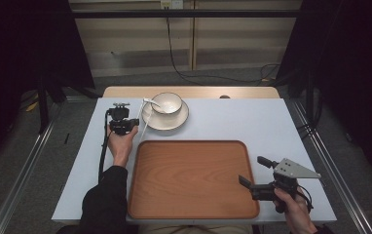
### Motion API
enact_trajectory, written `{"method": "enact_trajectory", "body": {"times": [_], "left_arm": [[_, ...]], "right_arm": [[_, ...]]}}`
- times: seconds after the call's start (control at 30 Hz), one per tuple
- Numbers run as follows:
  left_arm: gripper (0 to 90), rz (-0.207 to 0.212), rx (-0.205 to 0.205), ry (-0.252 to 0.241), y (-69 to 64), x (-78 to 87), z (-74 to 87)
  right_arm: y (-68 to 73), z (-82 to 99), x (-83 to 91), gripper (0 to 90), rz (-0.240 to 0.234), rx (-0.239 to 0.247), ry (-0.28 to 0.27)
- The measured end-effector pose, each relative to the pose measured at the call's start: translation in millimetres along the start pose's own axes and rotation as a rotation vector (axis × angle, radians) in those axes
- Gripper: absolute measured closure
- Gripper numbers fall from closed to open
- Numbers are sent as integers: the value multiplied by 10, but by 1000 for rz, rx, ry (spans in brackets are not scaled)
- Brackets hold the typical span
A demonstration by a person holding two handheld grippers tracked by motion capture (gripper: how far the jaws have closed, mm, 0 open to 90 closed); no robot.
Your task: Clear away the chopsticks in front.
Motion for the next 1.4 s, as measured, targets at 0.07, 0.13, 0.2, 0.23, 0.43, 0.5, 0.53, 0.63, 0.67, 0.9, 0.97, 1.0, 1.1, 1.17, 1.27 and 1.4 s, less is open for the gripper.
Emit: {"method": "enact_trajectory", "body": {"times": [0.07, 0.13, 0.2, 0.23, 0.43, 0.5, 0.53, 0.63, 0.67, 0.9, 0.97, 1.0, 1.1, 1.17, 1.27, 1.4], "left_arm": [[852, 6, 21, -17, 0, 21, 9], [852, 3, 23, -24, 1, 77, 51], [852, 11, 32, -27, -12, 105, 100], [852, 11, 32, -27, -12, 105, 100], [852, 7, 31, -46, 15, 182, 162], [852, 17, 36, -59, -6, 218, 188], [852, 4, 20, -50, -28, 229, 201], [852, 13, 16, -74, -77, 315, 211], [852, 20, 15, -74, -105, 336, 218], [852, 39, 2, -111, -200, 462, 278], [852, 40, 6, -108, -213, 488, 313], [852, 50, 3, -108, -259, 511, 341], [852, 64, -14, -112, -313, 527, 362], [852, 38, -55, -94, -378, 532, 408], [852, 76, -35, -105, -454, 580, 456], [852, 71, -43, -106, -535, 630, 542]], "right_arm": [[-3, 2, -3, 53, 3, -2, 2], [1, 2, 0, 53, 1, 1, 2], [-2, 2, -2, 53, 2, -2, 2], [-2, 2, -2, 53, 2, -2, 2], [2, -2, 6, 53, 2, -3, -4], [0, -9, 18, 53, 3, -5, -10], [-8, -13, 20, 53, 7, -3, -16], [-10, -15, 22, 53, 11, -3, -17], [-5, -23, 27, 53, 9, 3, -26], [-10, -24, 34, 53, 12, 10, -28], [-11, -24, 33, 53, 12, 10, -29], [-12, -24, 32, 53, 12, 10, -29], [-10, -27, 33, 53, 11, 11, -32], [-10, -26, 41, 53, 13, 12, -31], [-2, -32, 49, 53, 7, 10, -37], [-7, -28, 51, 53, 8, 10, -34]]}}
Point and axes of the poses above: each handheld gripper's, and its own axes: x roughly backward along the jaws, z roughly out of its underside, y roughly to its left, the point moved 9 cm from there along -x, roughly forward along the jaws, and after that the axes turned 5 degrees about y, right-handed, at the moved point
